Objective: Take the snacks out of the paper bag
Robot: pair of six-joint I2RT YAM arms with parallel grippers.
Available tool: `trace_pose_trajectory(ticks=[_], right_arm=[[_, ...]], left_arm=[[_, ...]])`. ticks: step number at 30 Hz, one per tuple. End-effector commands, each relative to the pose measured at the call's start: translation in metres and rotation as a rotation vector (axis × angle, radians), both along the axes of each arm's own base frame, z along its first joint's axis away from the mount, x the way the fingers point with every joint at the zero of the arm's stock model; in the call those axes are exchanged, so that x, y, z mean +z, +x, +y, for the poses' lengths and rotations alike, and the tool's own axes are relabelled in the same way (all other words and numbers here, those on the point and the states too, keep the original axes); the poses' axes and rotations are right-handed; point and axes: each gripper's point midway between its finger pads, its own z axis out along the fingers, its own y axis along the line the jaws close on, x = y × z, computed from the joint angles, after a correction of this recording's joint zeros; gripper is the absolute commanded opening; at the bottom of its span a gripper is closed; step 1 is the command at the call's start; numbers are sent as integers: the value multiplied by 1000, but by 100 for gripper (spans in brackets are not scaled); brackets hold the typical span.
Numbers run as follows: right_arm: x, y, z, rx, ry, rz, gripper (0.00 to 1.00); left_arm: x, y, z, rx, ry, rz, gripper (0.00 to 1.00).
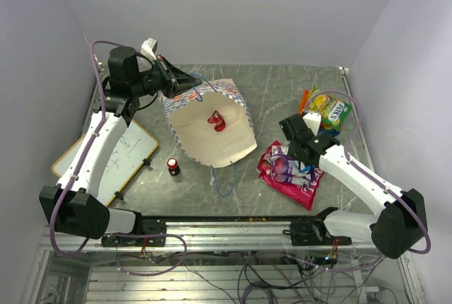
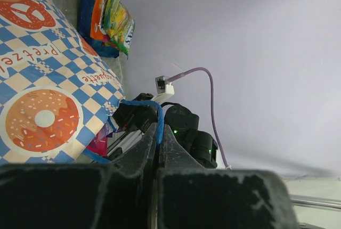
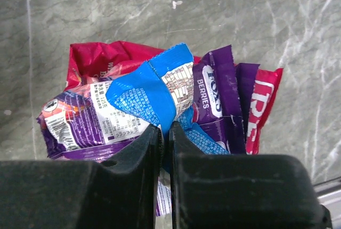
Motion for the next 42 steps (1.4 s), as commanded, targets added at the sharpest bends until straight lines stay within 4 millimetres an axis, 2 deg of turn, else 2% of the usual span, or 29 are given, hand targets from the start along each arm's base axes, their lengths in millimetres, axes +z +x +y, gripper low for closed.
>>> trace_pose_trajectory(ticks=[1, 6, 10, 13, 17, 19, 22, 25, 28, 30, 31, 32, 36, 40, 42], right_arm=[[-8, -1, 18, 20, 119, -8, 9], [42, 8, 18, 70, 112, -78, 44], [89, 18, 33, 240, 121, -144, 58], [114, 24, 48, 402, 120, -194, 69], [133, 27, 92, 797, 140, -277, 72], [137, 19, 122, 1062, 152, -334, 72], [146, -2, 168, 1476, 140, -485, 68], [146, -17, 208, 1715, 40, -627, 68], [124, -22, 249, 1864, -25, -657, 67], [114, -18, 272, 1899, -64, -692, 65], [110, -11, 281, 1892, -98, -714, 64], [98, -4, 286, 1866, -134, -715, 63], [78, 37, 301, 1611, -173, -759, 62], [61, 56, 305, 1442, -155, -849, 63], [49, 72, 306, 1373, -182, -834, 64]], left_arm=[[1, -2, 0, -22, 2, -14, 7], [-3, -6, -2, -49, -7, 0, 7], [-8, -6, -3, -62, -3, 12, 7], [-10, -3, -5, -66, -9, 15, 7], [-9, 1, -7, -76, -12, 15, 7], [-9, 3, -9, -83, -12, 14, 7], [-9, 5, -11, -87, -14, 13, 7], [-9, 6, -13, -89, -19, 16, 7], [-9, 7, -13, -87, -19, 17, 7], [-8, 8, -13, -87, -20, 20, 7], [-8, 8, -13, -88, -21, 23, 7], [-7, 8, -14, -89, -21, 22, 7], [-3, 8, -16, -96, -20, 23, 7], [4, 10, -20, -98, -42, 17, 7], [5, 10, -23, -104, -44, 19, 7]])
